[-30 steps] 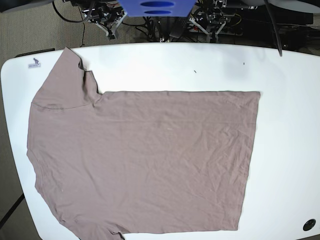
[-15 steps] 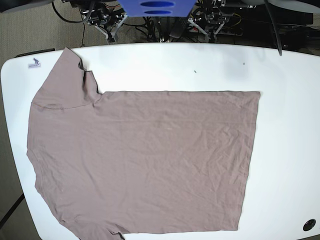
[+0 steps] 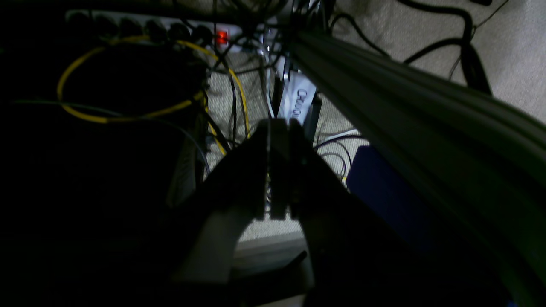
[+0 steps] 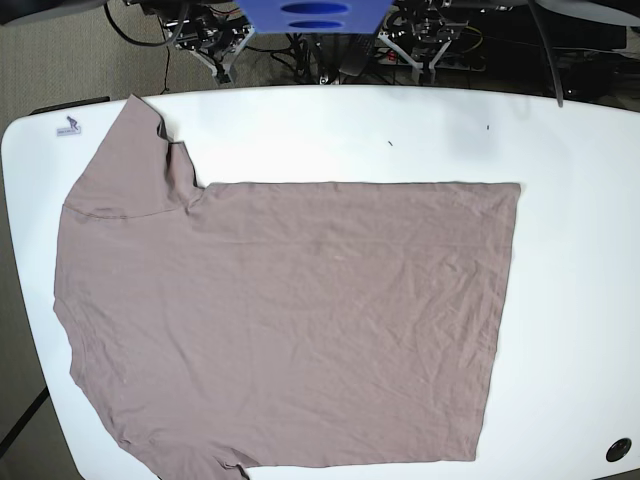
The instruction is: Fold the T-shirt properly
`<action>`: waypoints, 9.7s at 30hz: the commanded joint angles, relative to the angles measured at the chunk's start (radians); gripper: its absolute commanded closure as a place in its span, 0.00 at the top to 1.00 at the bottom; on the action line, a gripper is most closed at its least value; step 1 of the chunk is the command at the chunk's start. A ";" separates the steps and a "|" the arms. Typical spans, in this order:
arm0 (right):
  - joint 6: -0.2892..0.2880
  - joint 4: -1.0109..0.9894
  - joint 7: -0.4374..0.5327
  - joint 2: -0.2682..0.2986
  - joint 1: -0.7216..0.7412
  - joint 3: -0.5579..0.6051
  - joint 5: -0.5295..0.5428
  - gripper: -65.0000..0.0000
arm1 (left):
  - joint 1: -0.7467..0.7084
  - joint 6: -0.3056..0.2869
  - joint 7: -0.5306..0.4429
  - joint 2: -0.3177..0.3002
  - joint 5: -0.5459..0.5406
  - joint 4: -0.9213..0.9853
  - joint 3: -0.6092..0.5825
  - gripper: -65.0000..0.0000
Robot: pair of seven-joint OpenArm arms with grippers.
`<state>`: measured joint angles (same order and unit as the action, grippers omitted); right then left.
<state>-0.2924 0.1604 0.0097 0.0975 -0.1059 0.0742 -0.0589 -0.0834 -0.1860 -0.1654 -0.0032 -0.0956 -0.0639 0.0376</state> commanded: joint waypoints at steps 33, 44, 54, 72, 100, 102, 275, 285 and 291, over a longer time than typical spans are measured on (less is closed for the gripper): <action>-0.010 0.021 -0.006 0.007 -0.030 0.009 -0.002 0.00 | -0.049 -0.001 -0.022 -0.002 0.013 -0.006 0.005 0.01; -0.016 0.029 -0.004 0.008 -0.031 0.014 -0.007 0.00 | -0.049 0.000 -0.015 0.000 0.008 -0.002 0.007 0.01; -0.020 0.088 -0.010 0.016 -0.049 0.001 -0.008 0.00 | -0.055 0.002 -0.003 -0.004 0.008 -0.007 0.009 0.00; -0.022 0.147 -0.014 0.034 -0.093 -0.010 -0.014 0.00 | -0.097 0.016 0.016 -0.008 0.015 -0.059 0.013 0.01; -0.028 0.125 0.011 0.000 -0.066 0.000 -0.020 0.00 | -0.087 0.027 -0.007 0.001 0.018 -0.045 0.028 0.00; -0.029 0.152 0.009 -0.006 -0.081 -0.007 -0.020 0.00 | -0.093 0.027 -0.012 0.000 0.019 -0.045 0.027 0.00; -0.056 1.875 -0.230 0.075 -1.010 -0.331 -0.046 0.00 | -1.029 0.048 0.176 -0.209 0.081 -1.904 0.260 0.00; -0.062 1.994 -0.249 0.078 -0.926 -0.343 -0.041 0.00 | -0.979 0.045 0.184 -0.192 0.099 -1.959 0.277 0.00; -0.058 2.036 -0.244 0.082 -0.869 -0.332 -0.049 0.00 | -0.926 0.043 0.173 -0.183 0.109 -1.968 0.295 0.00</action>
<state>-0.3454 2.1666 -0.2642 0.1719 -0.9752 -0.2550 -0.1123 -1.0042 -0.1478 0.0338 -0.1802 0.0090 -2.0117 0.3241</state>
